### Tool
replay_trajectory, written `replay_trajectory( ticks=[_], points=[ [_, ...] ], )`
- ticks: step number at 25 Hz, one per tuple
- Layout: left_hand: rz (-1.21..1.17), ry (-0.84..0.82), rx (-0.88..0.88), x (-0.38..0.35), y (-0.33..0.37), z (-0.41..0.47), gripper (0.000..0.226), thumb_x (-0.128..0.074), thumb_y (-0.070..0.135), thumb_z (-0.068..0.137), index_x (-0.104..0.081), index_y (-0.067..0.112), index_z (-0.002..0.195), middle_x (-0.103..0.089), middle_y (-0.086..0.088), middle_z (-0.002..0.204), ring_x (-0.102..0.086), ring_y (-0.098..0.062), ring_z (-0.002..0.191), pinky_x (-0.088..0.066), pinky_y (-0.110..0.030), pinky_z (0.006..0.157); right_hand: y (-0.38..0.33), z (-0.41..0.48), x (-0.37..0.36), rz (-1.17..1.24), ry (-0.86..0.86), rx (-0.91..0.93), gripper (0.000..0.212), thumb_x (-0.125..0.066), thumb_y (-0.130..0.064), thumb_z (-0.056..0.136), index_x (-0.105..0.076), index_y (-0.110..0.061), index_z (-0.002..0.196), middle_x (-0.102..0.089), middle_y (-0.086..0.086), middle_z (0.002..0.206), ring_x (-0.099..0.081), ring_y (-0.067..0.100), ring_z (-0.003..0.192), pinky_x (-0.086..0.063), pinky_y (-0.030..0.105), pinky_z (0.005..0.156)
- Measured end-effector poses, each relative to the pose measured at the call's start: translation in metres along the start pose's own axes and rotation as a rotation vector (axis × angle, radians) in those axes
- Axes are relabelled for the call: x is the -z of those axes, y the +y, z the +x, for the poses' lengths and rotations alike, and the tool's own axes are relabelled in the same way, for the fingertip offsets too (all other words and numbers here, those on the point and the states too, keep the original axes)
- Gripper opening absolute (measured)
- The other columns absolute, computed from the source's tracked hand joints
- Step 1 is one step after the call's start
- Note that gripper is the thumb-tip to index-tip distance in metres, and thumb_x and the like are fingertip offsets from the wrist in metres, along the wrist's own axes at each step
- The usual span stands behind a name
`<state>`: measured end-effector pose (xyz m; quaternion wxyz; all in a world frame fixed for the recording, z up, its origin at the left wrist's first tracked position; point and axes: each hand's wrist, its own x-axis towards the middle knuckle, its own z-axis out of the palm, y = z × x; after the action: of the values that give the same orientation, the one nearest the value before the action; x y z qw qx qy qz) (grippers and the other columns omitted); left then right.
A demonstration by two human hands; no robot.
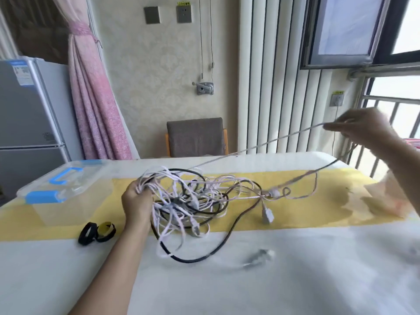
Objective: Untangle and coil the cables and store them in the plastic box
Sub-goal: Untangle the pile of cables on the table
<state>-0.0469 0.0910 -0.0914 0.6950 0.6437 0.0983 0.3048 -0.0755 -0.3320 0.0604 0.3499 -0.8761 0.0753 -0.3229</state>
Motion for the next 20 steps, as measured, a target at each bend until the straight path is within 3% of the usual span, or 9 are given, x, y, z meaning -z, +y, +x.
replay_trajectory(
  ticks=[2, 4, 7, 8, 11, 14, 16, 18, 20],
  points=[
    [-0.020, 0.020, 0.062, 0.014, -0.011, 0.008, 0.011, -0.068, 0.013, 0.075, -0.068, 0.024, 0.076, -0.063, 0.002, 0.076, -0.053, -0.018, 0.080, -0.042, -0.034, 0.073, 0.016, -0.001, 0.001, 0.286, 0.018, -0.169, 0.017, -0.071, -0.020, 0.083, -0.064, -0.005, 0.086, -0.048, 0.008, 0.061, -0.045, 0.012, 0.049, -0.046, 0.008, 0.046],
    [-0.002, -0.002, 0.092, 0.019, -0.019, 0.012, 0.008, -0.068, 0.021, 0.068, -0.069, 0.025, 0.074, -0.061, -0.002, 0.075, -0.052, -0.020, 0.078, -0.041, -0.036, 0.072, 0.025, -0.009, -0.014, 0.601, -0.160, -0.403, 0.013, -0.058, -0.014, 0.092, -0.056, -0.004, 0.085, -0.042, 0.006, 0.058, -0.042, 0.010, 0.042, -0.056, 0.025, 0.059],
    [0.098, -0.173, -0.049, 0.013, -0.004, 0.004, 0.021, -0.064, 0.000, 0.081, -0.059, 0.018, 0.072, -0.056, -0.002, 0.069, -0.050, -0.011, 0.066, -0.039, -0.027, 0.064, 0.034, -0.017, -0.033, 0.328, -0.401, -0.423, 0.020, -0.048, -0.018, 0.098, -0.058, -0.007, 0.086, -0.037, 0.005, 0.057, -0.027, 0.011, 0.039, -0.032, 0.016, 0.034],
    [0.141, -0.251, -0.105, 0.009, -0.001, 0.003, 0.027, -0.060, -0.007, 0.083, -0.054, 0.015, 0.070, -0.053, -0.001, 0.066, -0.047, -0.003, 0.058, -0.038, -0.021, 0.058, 0.034, -0.019, -0.034, 0.190, -0.428, -0.379, 0.020, -0.050, -0.019, 0.097, -0.062, -0.008, 0.086, -0.038, 0.006, 0.059, -0.025, 0.013, 0.042, -0.025, 0.016, 0.034],
    [0.214, -0.420, -0.177, 0.004, 0.008, -0.002, 0.036, -0.059, -0.016, 0.079, -0.049, 0.015, 0.064, -0.047, -0.001, 0.058, -0.041, 0.004, 0.047, -0.033, -0.013, 0.049, 0.028, -0.020, -0.030, -0.055, -0.354, -0.245, 0.016, -0.054, -0.015, 0.093, -0.067, -0.011, 0.085, -0.047, 0.008, 0.065, -0.031, 0.018, 0.049, -0.028, 0.022, 0.045],
    [0.436, -0.688, -0.143, 0.005, 0.019, -0.008, 0.041, -0.062, -0.015, 0.079, -0.062, 0.023, 0.063, -0.061, 0.007, 0.057, -0.050, -0.004, 0.056, -0.039, -0.019, 0.054, 0.015, -0.020, -0.024, 0.133, -0.375, -0.183, 0.019, -0.050, -0.014, 0.097, -0.066, -0.013, 0.086, -0.044, 0.005, 0.068, -0.040, 0.016, 0.056, -0.043, 0.023, 0.054],
    [0.692, -1.012, -0.070, 0.004, 0.037, -0.026, 0.039, -0.067, -0.009, 0.077, -0.067, 0.029, 0.088, -0.070, 0.015, 0.078, -0.060, -0.004, 0.073, -0.048, -0.016, 0.065, -0.006, -0.027, -0.016, 0.282, -0.501, -0.153, 0.023, -0.043, -0.019, 0.100, -0.064, -0.013, 0.093, -0.042, 0.005, 0.068, -0.041, 0.015, 0.056, -0.049, 0.021, 0.053],
    [1.107, -1.240, -0.119, 0.004, 0.061, -0.047, 0.060, -0.071, 0.006, 0.075, -0.053, 0.032, 0.126, -0.063, 0.016, 0.117, -0.060, -0.005, 0.099, -0.048, -0.020, 0.086, -0.033, -0.034, -0.005, 0.191, -0.580, -0.014, 0.024, -0.042, -0.026, 0.100, -0.063, -0.014, 0.097, -0.038, 0.005, 0.063, -0.035, 0.011, 0.048, -0.040, 0.017, 0.042],
    [1.298, -1.131, -0.268, -0.005, 0.102, -0.068, 0.087, -0.076, 0.024, 0.073, -0.026, 0.038, 0.144, -0.040, 0.013, 0.145, -0.045, -0.007, 0.123, -0.038, -0.020, 0.099, -0.066, -0.047, 0.007, 0.046, -0.672, 0.169, 0.025, -0.044, -0.031, 0.099, -0.066, -0.020, 0.095, -0.034, 0.003, 0.060, -0.029, 0.010, 0.046, -0.030, 0.017, 0.040]
  ],
)
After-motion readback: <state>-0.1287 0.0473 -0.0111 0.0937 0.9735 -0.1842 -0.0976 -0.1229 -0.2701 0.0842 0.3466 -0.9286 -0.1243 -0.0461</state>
